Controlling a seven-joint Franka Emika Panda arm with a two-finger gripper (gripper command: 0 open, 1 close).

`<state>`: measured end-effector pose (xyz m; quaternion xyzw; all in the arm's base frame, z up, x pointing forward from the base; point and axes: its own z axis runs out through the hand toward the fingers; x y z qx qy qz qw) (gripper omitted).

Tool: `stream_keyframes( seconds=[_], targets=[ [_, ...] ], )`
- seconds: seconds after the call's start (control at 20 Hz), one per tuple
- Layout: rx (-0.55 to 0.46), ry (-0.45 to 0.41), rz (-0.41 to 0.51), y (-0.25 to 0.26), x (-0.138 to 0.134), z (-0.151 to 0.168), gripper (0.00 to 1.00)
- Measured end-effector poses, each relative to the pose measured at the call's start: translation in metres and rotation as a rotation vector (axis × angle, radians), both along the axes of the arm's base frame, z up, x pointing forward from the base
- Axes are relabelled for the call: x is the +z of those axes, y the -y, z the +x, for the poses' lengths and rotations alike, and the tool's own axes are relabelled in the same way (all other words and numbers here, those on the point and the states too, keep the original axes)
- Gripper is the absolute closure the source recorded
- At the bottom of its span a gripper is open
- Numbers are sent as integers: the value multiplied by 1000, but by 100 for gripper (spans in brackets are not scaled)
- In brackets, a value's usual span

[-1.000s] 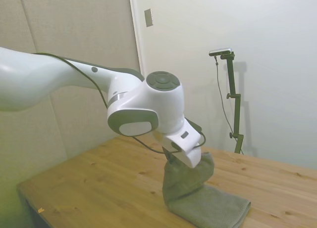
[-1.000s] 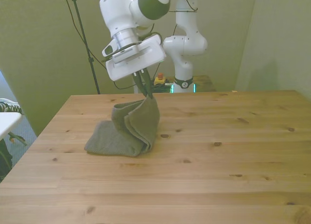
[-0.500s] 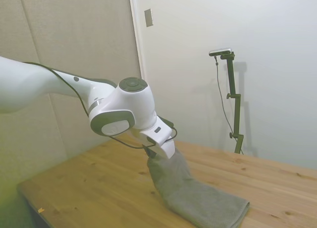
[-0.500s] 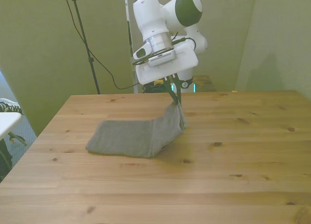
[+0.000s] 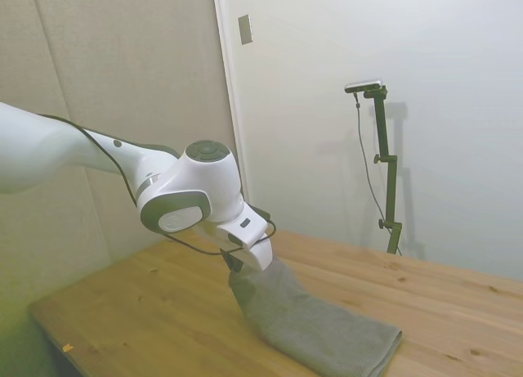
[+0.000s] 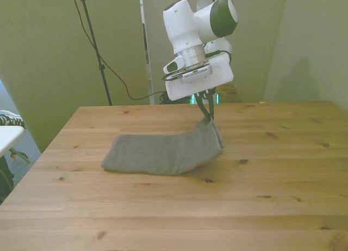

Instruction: Unfold the towel

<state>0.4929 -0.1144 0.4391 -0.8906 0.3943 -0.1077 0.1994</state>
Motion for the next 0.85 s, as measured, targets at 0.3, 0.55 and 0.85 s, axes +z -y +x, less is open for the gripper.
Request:
stream_keyframes(
  seconds=[0.3,0.55,0.85],
  targets=[
    [-64,-69,-75,1,-2,-1,0],
    [-182,-199,-274,-9,-5,-5,0],
    [-197,-312,-343,-55,27,-59,0]
  ],
)
